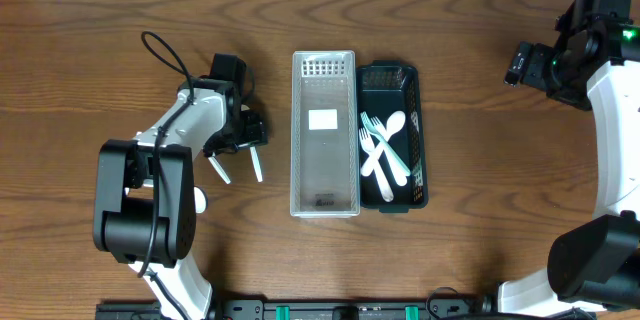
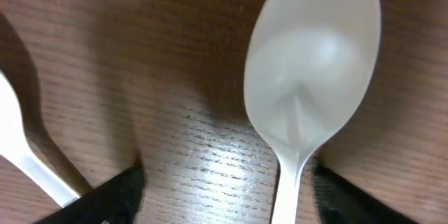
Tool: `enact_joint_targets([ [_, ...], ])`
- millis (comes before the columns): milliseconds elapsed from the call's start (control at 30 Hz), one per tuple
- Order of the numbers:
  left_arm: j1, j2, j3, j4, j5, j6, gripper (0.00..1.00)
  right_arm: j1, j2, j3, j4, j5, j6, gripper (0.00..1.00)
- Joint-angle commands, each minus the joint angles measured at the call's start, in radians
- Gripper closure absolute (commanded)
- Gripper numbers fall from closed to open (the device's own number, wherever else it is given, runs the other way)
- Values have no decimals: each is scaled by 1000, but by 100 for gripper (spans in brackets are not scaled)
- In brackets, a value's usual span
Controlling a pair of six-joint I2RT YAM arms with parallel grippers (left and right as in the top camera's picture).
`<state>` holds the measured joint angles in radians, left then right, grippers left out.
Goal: Pack container
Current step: 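Grasp the white spoon with the left gripper and lift it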
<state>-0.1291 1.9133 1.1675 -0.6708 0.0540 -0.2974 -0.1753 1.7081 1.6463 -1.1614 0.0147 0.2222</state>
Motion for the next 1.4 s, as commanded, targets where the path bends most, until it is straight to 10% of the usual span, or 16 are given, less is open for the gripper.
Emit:
enact_joint_targets([
  [0,2,51,-27,-6,-2,-4,31,6,3,-1,-5,-5,-14,4],
  [233,2,51,-27,-2,-2,-4,67,6,3,-1,-6,-5,-14,4],
  [567,2,51,-27,6,-2,-4,94,6,3,-1,-6,-5,-14,4],
  [1367,-274,-288,259,-246,-21,-6,94,6,3,-1,-5,-5,-14,4],
])
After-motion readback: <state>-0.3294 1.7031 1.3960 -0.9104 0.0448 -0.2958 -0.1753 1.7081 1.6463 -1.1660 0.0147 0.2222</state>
